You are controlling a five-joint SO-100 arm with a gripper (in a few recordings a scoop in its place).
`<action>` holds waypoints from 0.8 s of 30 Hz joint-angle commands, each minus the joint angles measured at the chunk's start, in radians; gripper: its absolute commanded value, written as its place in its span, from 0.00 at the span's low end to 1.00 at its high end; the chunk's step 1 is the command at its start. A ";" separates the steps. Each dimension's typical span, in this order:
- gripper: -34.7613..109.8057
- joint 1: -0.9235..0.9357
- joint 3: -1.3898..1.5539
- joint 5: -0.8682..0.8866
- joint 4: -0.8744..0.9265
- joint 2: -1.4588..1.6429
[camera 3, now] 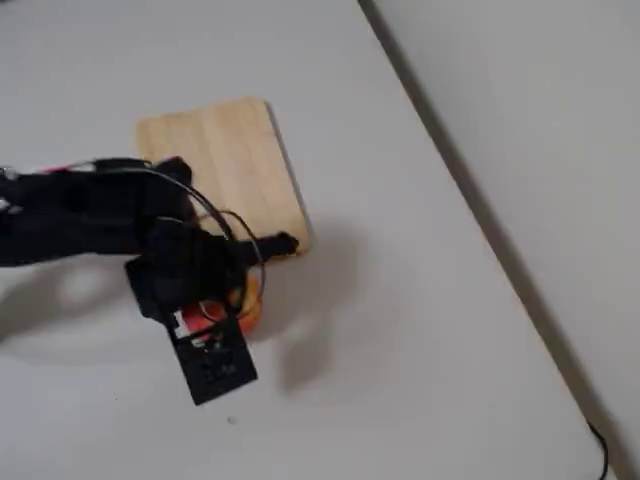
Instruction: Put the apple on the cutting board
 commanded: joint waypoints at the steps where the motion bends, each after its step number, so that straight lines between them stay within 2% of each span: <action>1: 0.73 0.028 -0.328 -0.014 0.095 -0.144; 3: 0.61 0.034 -0.457 -0.009 0.140 -0.232; 7: 0.46 0.035 -0.463 -0.009 0.137 -0.255; 14: 0.37 0.026 -0.463 0.021 0.141 -0.227; 24: 0.32 0.028 -0.454 0.029 0.150 -0.140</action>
